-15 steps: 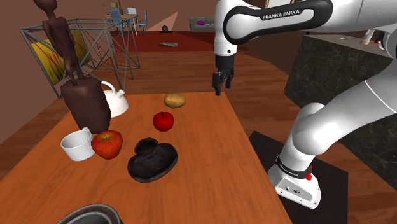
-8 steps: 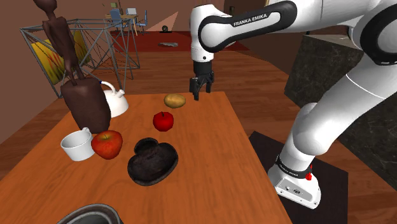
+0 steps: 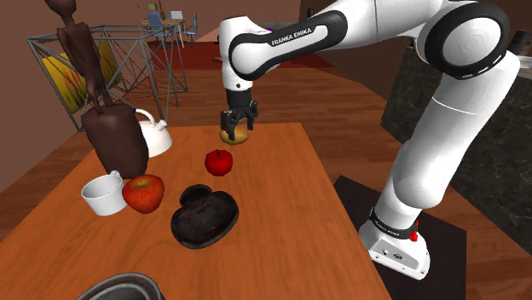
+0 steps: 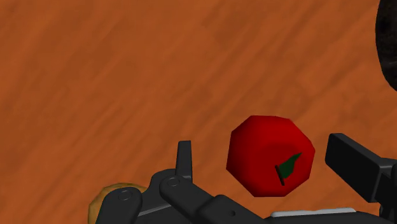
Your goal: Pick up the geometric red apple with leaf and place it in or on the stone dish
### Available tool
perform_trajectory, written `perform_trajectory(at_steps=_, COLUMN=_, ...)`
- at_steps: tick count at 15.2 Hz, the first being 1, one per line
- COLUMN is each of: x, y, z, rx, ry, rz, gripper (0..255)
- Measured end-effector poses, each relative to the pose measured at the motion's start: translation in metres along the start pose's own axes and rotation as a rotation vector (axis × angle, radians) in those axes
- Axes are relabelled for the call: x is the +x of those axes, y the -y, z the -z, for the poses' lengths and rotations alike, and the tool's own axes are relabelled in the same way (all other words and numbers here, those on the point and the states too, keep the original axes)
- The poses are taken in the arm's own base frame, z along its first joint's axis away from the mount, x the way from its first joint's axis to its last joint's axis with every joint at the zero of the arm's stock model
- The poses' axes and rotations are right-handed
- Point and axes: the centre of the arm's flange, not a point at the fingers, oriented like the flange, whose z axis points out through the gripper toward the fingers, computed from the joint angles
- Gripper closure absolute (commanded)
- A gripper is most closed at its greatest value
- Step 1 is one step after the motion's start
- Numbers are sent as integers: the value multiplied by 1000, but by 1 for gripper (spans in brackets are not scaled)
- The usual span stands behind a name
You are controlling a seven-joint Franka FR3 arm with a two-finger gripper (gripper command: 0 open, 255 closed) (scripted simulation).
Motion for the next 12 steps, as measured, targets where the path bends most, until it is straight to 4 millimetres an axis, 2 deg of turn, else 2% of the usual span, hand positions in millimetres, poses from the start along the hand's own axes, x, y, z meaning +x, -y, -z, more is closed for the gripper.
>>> perform_trajectory(at_steps=4, x=42, y=29, z=-12, rx=4, ry=-10, rz=-5, gripper=0)
perform_trajectory(at_steps=7, x=63, y=50, z=-19, rx=6, ry=-15, rz=-9, gripper=0)
perform_trajectory(at_steps=12, x=69, y=53, z=-44, rx=6, ry=-16, rz=-10, gripper=0)
